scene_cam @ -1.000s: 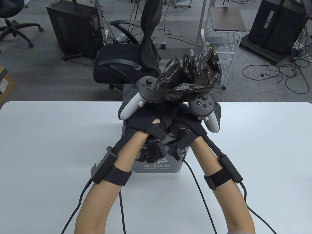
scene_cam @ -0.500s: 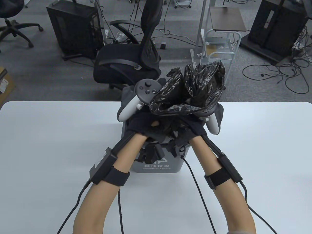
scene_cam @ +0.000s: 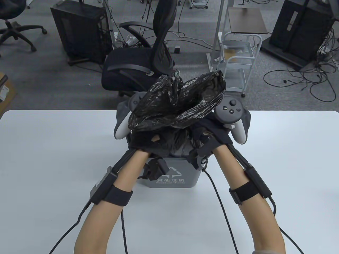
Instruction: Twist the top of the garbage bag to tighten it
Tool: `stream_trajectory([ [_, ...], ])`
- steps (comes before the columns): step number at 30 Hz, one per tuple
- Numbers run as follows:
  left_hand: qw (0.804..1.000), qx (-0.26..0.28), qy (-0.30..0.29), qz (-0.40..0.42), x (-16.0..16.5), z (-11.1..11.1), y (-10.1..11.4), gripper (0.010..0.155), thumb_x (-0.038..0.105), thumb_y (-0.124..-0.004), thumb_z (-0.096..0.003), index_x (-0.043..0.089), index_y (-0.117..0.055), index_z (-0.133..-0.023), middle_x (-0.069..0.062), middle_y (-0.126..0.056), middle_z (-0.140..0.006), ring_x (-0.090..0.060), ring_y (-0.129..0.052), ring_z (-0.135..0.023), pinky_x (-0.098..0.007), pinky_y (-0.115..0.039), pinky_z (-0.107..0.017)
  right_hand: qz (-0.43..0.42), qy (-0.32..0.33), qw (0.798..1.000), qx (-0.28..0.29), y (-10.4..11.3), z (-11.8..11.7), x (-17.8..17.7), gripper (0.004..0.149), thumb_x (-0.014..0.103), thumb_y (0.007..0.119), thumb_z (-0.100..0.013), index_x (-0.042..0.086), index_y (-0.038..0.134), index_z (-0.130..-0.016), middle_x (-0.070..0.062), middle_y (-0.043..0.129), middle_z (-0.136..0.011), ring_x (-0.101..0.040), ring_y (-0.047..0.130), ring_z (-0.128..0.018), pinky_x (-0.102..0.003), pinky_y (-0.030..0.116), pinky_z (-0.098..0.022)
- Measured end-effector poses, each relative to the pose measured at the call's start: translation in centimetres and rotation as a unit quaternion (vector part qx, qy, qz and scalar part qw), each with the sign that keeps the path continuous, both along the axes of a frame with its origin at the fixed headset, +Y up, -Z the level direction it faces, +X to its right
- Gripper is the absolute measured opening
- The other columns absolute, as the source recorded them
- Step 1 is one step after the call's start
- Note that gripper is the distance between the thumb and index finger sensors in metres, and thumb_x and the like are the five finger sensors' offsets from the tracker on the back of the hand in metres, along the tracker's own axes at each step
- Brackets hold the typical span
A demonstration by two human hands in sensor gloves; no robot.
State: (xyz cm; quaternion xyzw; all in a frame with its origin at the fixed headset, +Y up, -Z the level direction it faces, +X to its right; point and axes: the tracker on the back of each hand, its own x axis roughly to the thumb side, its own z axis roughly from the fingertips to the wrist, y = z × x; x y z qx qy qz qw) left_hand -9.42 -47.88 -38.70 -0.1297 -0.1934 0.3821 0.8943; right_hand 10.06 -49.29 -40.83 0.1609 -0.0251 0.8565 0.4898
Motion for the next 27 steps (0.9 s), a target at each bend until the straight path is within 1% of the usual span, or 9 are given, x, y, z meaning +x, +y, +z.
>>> stream_trajectory([
  [1,1.000,-0.007,-0.006,0.010,-0.2,-0.1,-0.4,0.112,0.079,-0.054,-0.0515,0.024,0.028,-0.104,-0.011,0.015,-0.126,-0.037,0.014,-0.114,-0.059,0.001,-0.073,0.000,0.001,1.000,-0.001,0.2,0.1,0.1,0.038,0.037,0.072,-0.059,0.021,0.086,-0.090,-0.013,0.083,-0.093,-0.045,0.070,-0.096,-0.067,0.043,-0.072],
  [3,0.999,-0.021,-0.018,0.036,-0.6,-0.2,-1.2,0.116,0.079,-0.056,-0.0495,0.020,0.027,-0.105,-0.012,0.015,-0.126,-0.037,0.015,-0.113,-0.058,0.002,-0.073,0.003,0.005,1.000,0.000,0.6,0.2,0.2,0.038,0.038,0.072,-0.060,0.020,0.087,-0.090,-0.014,0.082,-0.094,-0.046,0.069,-0.097,-0.068,0.042,-0.071],
  [6,0.997,-0.029,-0.021,0.062,-1.3,-0.3,-2.2,0.121,0.079,-0.059,-0.0478,0.016,0.026,-0.105,-0.014,0.014,-0.126,-0.038,0.015,-0.113,-0.058,0.002,-0.072,0.027,0.029,0.999,0.001,1.2,0.2,0.3,0.037,0.041,0.073,-0.059,0.020,0.089,-0.086,-0.014,0.082,-0.094,-0.047,0.068,-0.097,-0.069,0.042,-0.071],
  [11,0.996,-0.022,-0.002,0.082,-2.7,-0.5,-3.3,0.121,0.079,-0.062,-0.0475,0.016,0.021,-0.109,-0.013,0.010,-0.127,-0.039,0.012,-0.114,-0.058,0.001,-0.073,0.025,0.019,0.999,-0.005,1.5,0.3,0.3,0.038,0.040,0.071,-0.060,0.019,0.089,-0.085,-0.015,0.082,-0.094,-0.047,0.069,-0.097,-0.069,0.042,-0.071],
  [14,0.995,-0.028,-0.004,0.100,-3.3,-0.6,-3.8,0.120,0.079,-0.061,-0.0479,0.017,0.020,-0.111,-0.013,0.010,-0.128,-0.038,0.012,-0.115,-0.058,0.002,-0.073,0.020,0.018,1.000,-0.012,1.5,0.2,0.3,0.038,0.040,0.070,-0.061,0.019,0.089,-0.086,-0.015,0.082,-0.094,-0.047,0.068,-0.097,-0.069,0.042,-0.071],
  [16,0.995,-0.030,-0.006,0.099,-3.5,-0.6,-4.0,0.120,0.079,-0.062,-0.0478,0.018,0.018,-0.112,-0.013,0.008,-0.128,-0.039,0.011,-0.115,-0.058,0.001,-0.073,0.018,0.020,1.000,-0.015,1.5,0.0,0.4,0.038,0.040,0.069,-0.061,0.019,0.088,-0.087,-0.015,0.082,-0.095,-0.047,0.068,-0.097,-0.069,0.042,-0.071],
  [21,0.998,-0.021,-0.016,0.059,-2.7,-0.4,-4.4,0.117,0.075,-0.071,-0.0455,0.020,0.003,-0.118,-0.012,0.000,-0.131,-0.039,0.008,-0.116,-0.059,0.000,-0.073,0.012,0.031,0.999,-0.026,1.7,-0.2,0.2,0.040,0.040,0.068,-0.062,0.020,0.087,-0.091,-0.018,0.078,-0.099,-0.049,0.066,-0.098,-0.069,0.041,-0.071],
  [24,0.999,-0.005,-0.012,0.037,-1.8,-0.4,-4.2,0.118,0.074,-0.072,-0.0447,0.020,0.001,-0.119,-0.012,-0.001,-0.131,-0.039,0.007,-0.116,-0.059,-0.001,-0.073,0.020,0.029,0.999,-0.018,2.0,-0.2,0.0,0.041,0.040,0.069,-0.061,0.021,0.086,-0.093,-0.019,0.076,-0.102,-0.050,0.064,-0.098,-0.070,0.040,-0.071],
  [27,0.999,0.005,-0.017,0.035,-1.0,-0.4,-3.7,0.118,0.076,-0.071,-0.0442,0.020,0.002,-0.119,-0.012,0.000,-0.131,-0.038,0.008,-0.116,-0.059,0.000,-0.074,0.050,0.016,0.999,-0.002,2.5,0.1,-0.1,0.043,0.040,0.070,-0.061,0.023,0.081,-0.099,-0.022,0.067,-0.109,-0.051,0.060,-0.101,-0.070,0.039,-0.072],
])
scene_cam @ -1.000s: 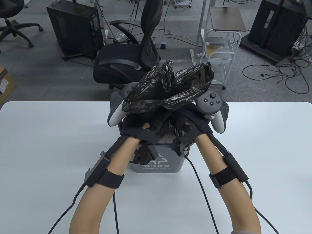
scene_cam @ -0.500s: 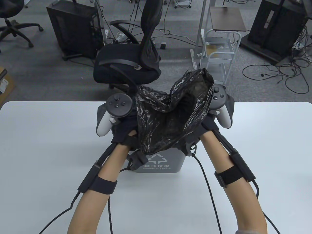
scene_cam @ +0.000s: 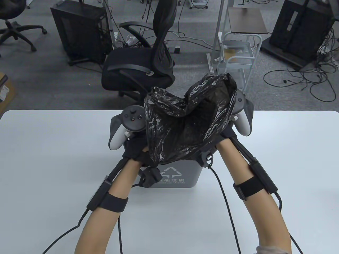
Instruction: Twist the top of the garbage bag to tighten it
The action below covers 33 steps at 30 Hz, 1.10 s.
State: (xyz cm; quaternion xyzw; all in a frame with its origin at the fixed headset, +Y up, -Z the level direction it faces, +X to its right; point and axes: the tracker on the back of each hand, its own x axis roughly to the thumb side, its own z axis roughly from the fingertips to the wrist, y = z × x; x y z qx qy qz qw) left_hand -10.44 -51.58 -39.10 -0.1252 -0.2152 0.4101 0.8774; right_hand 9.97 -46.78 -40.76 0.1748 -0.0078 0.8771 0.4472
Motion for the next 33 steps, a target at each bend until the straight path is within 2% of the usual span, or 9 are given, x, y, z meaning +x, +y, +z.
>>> stream_trajectory([
  [4,0.999,-0.016,-0.037,0.031,0.8,-0.3,0.1,0.118,0.077,-0.069,-0.0433,0.021,0.000,-0.119,-0.012,0.001,-0.131,-0.038,0.009,-0.116,-0.058,0.000,-0.074,0.023,0.017,0.999,0.016,0.4,0.2,0.0,0.047,0.039,0.068,-0.062,0.028,0.073,-0.107,-0.025,0.053,-0.119,-0.054,0.050,-0.105,-0.071,0.035,-0.073],
  [7,0.984,-0.058,-0.118,0.123,1.4,-0.9,-0.2,0.115,0.077,-0.067,-0.0431,0.022,-0.001,-0.120,-0.010,0.001,-0.132,-0.034,0.013,-0.116,-0.057,0.004,-0.074,0.008,0.054,0.999,0.000,0.3,0.2,-0.4,0.051,0.040,0.068,-0.062,0.029,0.067,-0.112,-0.028,0.043,-0.121,-0.057,0.043,-0.106,-0.072,0.031,-0.072],
  [9,0.972,-0.084,-0.143,0.166,1.6,-1.2,-0.6,0.115,0.076,-0.068,-0.0433,0.023,-0.001,-0.120,-0.009,0.002,-0.132,-0.031,0.014,-0.116,-0.056,0.006,-0.074,0.005,0.069,0.998,-0.002,0.3,0.2,-0.7,0.050,0.040,0.066,-0.063,0.028,0.068,-0.112,-0.029,0.038,-0.122,-0.059,0.034,-0.107,-0.071,0.026,-0.072],
  [15,0.976,-0.065,-0.132,0.163,1.0,-2.2,-0.3,0.117,0.075,-0.075,-0.0348,0.026,-0.015,-0.122,-0.002,-0.020,-0.136,-0.028,0.002,-0.123,-0.058,0.003,-0.076,0.067,0.105,0.992,-0.022,0.8,0.1,-1.2,0.064,0.050,0.060,-0.064,0.026,0.052,-0.122,-0.031,0.017,-0.125,-0.061,0.009,-0.105,-0.070,0.012,-0.070],
  [18,0.980,-0.053,-0.113,0.155,0.8,-2.3,0.0,0.103,0.074,-0.078,-0.0346,0.033,-0.035,-0.119,0.007,-0.039,-0.134,-0.026,-0.009,-0.127,-0.059,-0.001,-0.077,0.090,0.109,0.990,-0.029,1.2,0.0,-1.3,0.065,0.051,0.057,-0.064,0.029,0.049,-0.124,-0.028,0.010,-0.126,-0.059,0.002,-0.106,-0.070,0.008,-0.070],
  [20,0.980,-0.054,-0.105,0.158,0.8,-2.2,0.2,0.092,0.071,-0.079,-0.0369,0.037,-0.045,-0.115,0.012,-0.047,-0.131,-0.023,-0.016,-0.128,-0.059,-0.003,-0.078,0.104,0.112,0.988,-0.022,1.2,-0.4,-1.2,0.065,0.052,0.056,-0.064,0.030,0.048,-0.124,-0.028,0.011,-0.126,-0.059,0.002,-0.106,-0.071,0.009,-0.070],
  [23,0.984,-0.044,-0.090,0.145,0.7,-2.1,0.5,0.078,0.068,-0.079,-0.0402,0.042,-0.054,-0.110,0.017,-0.052,-0.128,-0.021,-0.020,-0.129,-0.059,-0.004,-0.078,0.061,0.121,0.990,-0.039,1.0,-0.7,-1.0,0.062,0.048,0.056,-0.064,0.029,0.052,-0.123,-0.028,0.014,-0.126,-0.058,0.003,-0.106,-0.070,0.009,-0.071],
  [27,0.988,-0.040,-0.075,0.127,0.6,-2.2,0.4,0.059,0.062,-0.078,-0.0497,0.046,-0.061,-0.104,0.020,-0.055,-0.126,-0.020,-0.023,-0.129,-0.059,-0.004,-0.078,0.046,0.130,0.989,-0.047,1.1,-0.9,-0.8,0.057,0.045,0.059,-0.065,0.027,0.061,-0.119,-0.029,0.028,-0.126,-0.060,0.013,-0.107,-0.070,0.013,-0.071],
  [33,0.993,-0.027,-0.053,0.103,0.8,-1.8,0.7,0.051,0.062,-0.075,-0.0541,0.047,-0.062,-0.101,0.019,-0.053,-0.127,-0.021,-0.021,-0.129,-0.060,-0.003,-0.077,0.046,0.114,0.992,-0.019,2.0,-0.7,-0.7,0.053,0.042,0.065,-0.063,0.024,0.070,-0.113,-0.027,0.044,-0.124,-0.061,0.028,-0.108,-0.071,0.020,-0.072],
])
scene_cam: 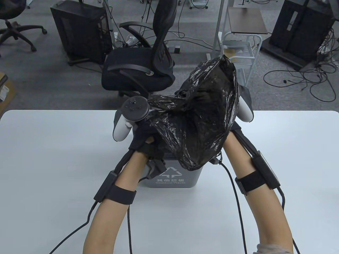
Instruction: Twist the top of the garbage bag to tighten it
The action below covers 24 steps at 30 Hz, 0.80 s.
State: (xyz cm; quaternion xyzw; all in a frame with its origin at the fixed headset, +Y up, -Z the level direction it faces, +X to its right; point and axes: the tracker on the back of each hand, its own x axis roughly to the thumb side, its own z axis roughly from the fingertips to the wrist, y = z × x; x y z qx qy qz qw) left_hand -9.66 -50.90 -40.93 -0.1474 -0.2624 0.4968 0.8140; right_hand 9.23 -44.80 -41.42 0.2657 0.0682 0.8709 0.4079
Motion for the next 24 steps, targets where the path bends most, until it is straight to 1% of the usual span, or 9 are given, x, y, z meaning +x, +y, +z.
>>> stream_trajectory([
  [3,0.999,0.012,0.018,-0.024,0.2,0.4,0.3,0.055,0.064,-0.073,-0.0547,0.045,-0.059,-0.104,0.017,-0.051,-0.128,-0.022,-0.021,-0.128,-0.060,-0.003,-0.076,-0.039,-0.011,0.999,0.005,0.4,0.1,0.1,0.049,0.039,0.070,-0.062,0.022,0.077,-0.107,-0.025,0.051,-0.121,-0.059,0.035,-0.108,-0.070,0.023,-0.072],
  [6,0.999,0.019,0.025,-0.041,0.6,0.7,0.5,0.061,0.066,-0.073,-0.0540,0.043,-0.054,-0.108,0.015,-0.048,-0.130,-0.024,-0.020,-0.128,-0.060,-0.004,-0.076,-0.024,-0.013,1.000,0.015,0.7,0.3,0.1,0.046,0.038,0.071,-0.061,0.022,0.080,-0.103,-0.024,0.056,-0.120,-0.058,0.038,-0.108,-0.070,0.025,-0.073],
  [8,0.999,0.016,0.016,-0.040,0.9,0.8,0.5,0.077,0.067,-0.074,-0.0523,0.040,-0.041,-0.117,0.011,-0.041,-0.133,-0.026,-0.017,-0.128,-0.061,-0.003,-0.075,-0.021,-0.016,0.999,0.019,0.8,0.4,0.1,0.046,0.038,0.071,-0.061,0.022,0.080,-0.103,-0.024,0.056,-0.120,-0.058,0.038,-0.108,-0.070,0.025,-0.073],
  [9,0.999,0.014,0.012,-0.036,1.0,0.9,0.5,0.089,0.068,-0.075,-0.0504,0.037,-0.030,-0.121,0.008,-0.035,-0.135,-0.027,-0.013,-0.127,-0.061,-0.001,-0.074,-0.017,-0.017,1.000,0.018,0.9,0.4,0.0,0.046,0.038,0.070,-0.062,0.022,0.080,-0.104,-0.024,0.055,-0.120,-0.058,0.037,-0.108,-0.070,0.024,-0.073],
  [11,1.000,0.010,0.000,-0.027,1.2,1.0,0.6,0.100,0.071,-0.076,-0.0473,0.033,-0.023,-0.122,0.002,-0.024,-0.136,-0.030,-0.008,-0.126,-0.061,0.000,-0.073,-0.003,-0.015,1.000,0.018,1.0,0.5,-0.1,0.048,0.039,0.068,-0.063,0.023,0.077,-0.106,-0.025,0.051,-0.122,-0.059,0.034,-0.108,-0.070,0.022,-0.072],
  [15,1.000,0.001,-0.017,-0.001,1.6,0.9,0.6,0.107,0.071,-0.078,-0.0460,0.028,-0.016,-0.122,-0.001,-0.019,-0.136,-0.030,-0.006,-0.125,-0.062,0.000,-0.073,0.040,0.012,0.999,0.000,1.5,0.8,-0.6,0.052,0.041,0.063,-0.064,0.024,0.072,-0.113,-0.027,0.033,-0.127,-0.061,0.018,-0.108,-0.070,0.013,-0.071],
  [19,0.998,-0.026,-0.027,0.047,1.6,0.4,0.2,0.094,0.065,-0.078,-0.0531,0.033,-0.022,-0.121,0.004,-0.025,-0.136,-0.029,-0.006,-0.126,-0.062,0.000,-0.072,0.094,0.015,0.995,0.000,1.9,1.3,-1.0,0.056,0.044,0.058,-0.065,0.029,0.064,-0.119,-0.025,0.020,-0.128,-0.057,0.005,-0.108,-0.069,0.007,-0.071],
  [21,0.996,-0.046,-0.028,0.076,1.4,0.2,-0.2,0.075,0.062,-0.076,-0.0575,0.042,-0.036,-0.118,0.007,-0.029,-0.135,-0.028,-0.007,-0.126,-0.062,0.000,-0.072,0.108,0.013,0.994,0.009,2.0,1.5,-1.1,0.057,0.044,0.057,-0.065,0.029,0.061,-0.120,-0.024,0.018,-0.128,-0.056,0.004,-0.108,-0.069,0.007,-0.071],
  [24,0.993,-0.064,-0.016,0.097,1.2,-0.1,-0.7,0.050,0.058,-0.068,-0.0640,0.048,-0.050,-0.109,0.013,-0.034,-0.133,-0.026,-0.008,-0.126,-0.061,0.001,-0.071,0.102,0.019,0.995,0.003,1.7,1.4,-1.2,0.057,0.044,0.057,-0.065,0.030,0.059,-0.121,-0.025,0.019,-0.128,-0.057,0.005,-0.108,-0.069,0.009,-0.071],
])
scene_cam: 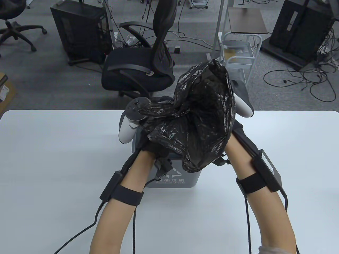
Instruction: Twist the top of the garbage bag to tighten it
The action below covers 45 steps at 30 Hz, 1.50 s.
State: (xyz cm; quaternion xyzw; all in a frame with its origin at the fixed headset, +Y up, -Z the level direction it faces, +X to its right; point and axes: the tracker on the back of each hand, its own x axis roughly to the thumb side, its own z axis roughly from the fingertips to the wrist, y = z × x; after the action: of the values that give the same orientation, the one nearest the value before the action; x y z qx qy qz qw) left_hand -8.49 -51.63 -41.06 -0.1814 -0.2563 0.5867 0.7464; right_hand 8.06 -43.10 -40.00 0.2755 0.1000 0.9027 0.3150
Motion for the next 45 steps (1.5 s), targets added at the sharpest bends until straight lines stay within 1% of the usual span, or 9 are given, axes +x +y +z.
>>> stream_trajectory([
  [3,1.000,0.001,0.003,-0.002,-0.1,0.0,0.1,0.037,0.055,-0.065,-0.0657,0.050,-0.059,-0.102,0.015,-0.036,-0.133,-0.026,-0.008,-0.126,-0.061,0.002,-0.070,-0.021,0.001,1.000,-0.001,-0.2,-0.2,0.0,0.056,0.044,0.057,-0.065,0.029,0.060,-0.120,-0.026,0.024,-0.128,-0.058,0.008,-0.108,-0.069,0.011,-0.072],
  [5,1.000,0.013,0.014,-0.023,-0.2,0.2,0.5,0.035,0.055,-0.064,-0.0660,0.050,-0.061,-0.100,0.015,-0.040,-0.131,-0.026,-0.009,-0.126,-0.061,0.002,-0.070,-0.047,-0.005,0.999,0.002,-0.2,-0.4,0.1,0.055,0.043,0.060,-0.065,0.027,0.066,-0.117,-0.026,0.031,-0.128,-0.059,0.014,-0.108,-0.069,0.013,-0.072],
  [14,0.987,0.080,0.069,-0.125,-0.3,1.2,1.6,0.035,0.052,-0.060,-0.0664,0.046,-0.062,-0.100,0.014,-0.043,-0.131,-0.026,-0.012,-0.126,-0.061,0.002,-0.071,-0.122,-0.032,0.992,0.030,0.3,-0.5,0.6,0.047,0.038,0.069,-0.062,0.022,0.080,-0.105,-0.021,0.057,-0.121,-0.055,0.039,-0.110,-0.068,0.025,-0.074],
  [22,0.984,0.087,0.063,-0.139,0.3,1.5,1.3,0.038,0.052,-0.061,-0.0659,0.045,-0.059,-0.103,0.013,-0.044,-0.131,-0.026,-0.014,-0.127,-0.060,0.002,-0.071,-0.133,-0.033,0.990,0.034,0.2,-0.5,0.3,0.044,0.035,0.067,-0.063,0.019,0.083,-0.101,-0.019,0.060,-0.120,-0.053,0.041,-0.110,-0.066,0.025,-0.075],
  [28,0.983,0.093,0.065,-0.146,0.6,1.8,1.3,0.049,0.057,-0.067,-0.0629,0.044,-0.052,-0.108,0.012,-0.043,-0.132,-0.027,-0.015,-0.127,-0.061,0.000,-0.071,-0.153,-0.024,0.987,0.029,0.0,-0.5,-0.2,0.044,0.034,0.065,-0.063,0.019,0.083,-0.100,-0.019,0.060,-0.120,-0.052,0.041,-0.111,-0.064,0.024,-0.075],
  [32,0.985,0.090,0.057,-0.134,0.5,1.8,1.1,0.066,0.062,-0.069,-0.0594,0.041,-0.040,-0.115,0.009,-0.036,-0.134,-0.028,-0.013,-0.127,-0.062,0.000,-0.071,-0.162,-0.018,0.986,0.023,0.0,-0.5,-0.3,0.044,0.035,0.065,-0.063,0.020,0.083,-0.100,-0.019,0.060,-0.120,-0.052,0.040,-0.111,-0.064,0.023,-0.075],
  [40,0.998,0.041,-0.024,-0.034,-0.4,1.1,0.1,0.092,0.065,-0.075,-0.0523,0.034,-0.024,-0.122,0.002,-0.022,-0.136,-0.032,-0.004,-0.124,-0.061,0.004,-0.070,-0.156,-0.019,0.987,0.022,0.2,-0.4,0.3,0.044,0.035,0.066,-0.063,0.021,0.082,-0.101,-0.019,0.058,-0.120,-0.052,0.039,-0.111,-0.065,0.022,-0.075],
  [42,0.998,0.043,-0.024,-0.037,-0.3,1.1,0.2,0.097,0.065,-0.077,-0.0508,0.032,-0.021,-0.123,0.001,-0.019,-0.136,-0.033,-0.003,-0.124,-0.062,0.004,-0.070,-0.148,-0.015,0.989,0.024,0.3,-0.4,0.1,0.045,0.036,0.066,-0.063,0.021,0.082,-0.102,-0.020,0.057,-0.121,-0.053,0.037,-0.111,-0.065,0.021,-0.075],
  [45,0.994,0.069,0.012,-0.087,0.1,1.4,0.9,0.098,0.065,-0.080,-0.0517,0.032,-0.020,-0.122,0.001,-0.019,-0.136,-0.033,-0.004,-0.124,-0.063,0.002,-0.070,-0.117,-0.010,0.993,0.030,0.3,-0.1,-0.5,0.046,0.037,0.066,-0.063,0.021,0.081,-0.103,-0.021,0.054,-0.122,-0.053,0.035,-0.111,-0.065,0.020,-0.074],
])
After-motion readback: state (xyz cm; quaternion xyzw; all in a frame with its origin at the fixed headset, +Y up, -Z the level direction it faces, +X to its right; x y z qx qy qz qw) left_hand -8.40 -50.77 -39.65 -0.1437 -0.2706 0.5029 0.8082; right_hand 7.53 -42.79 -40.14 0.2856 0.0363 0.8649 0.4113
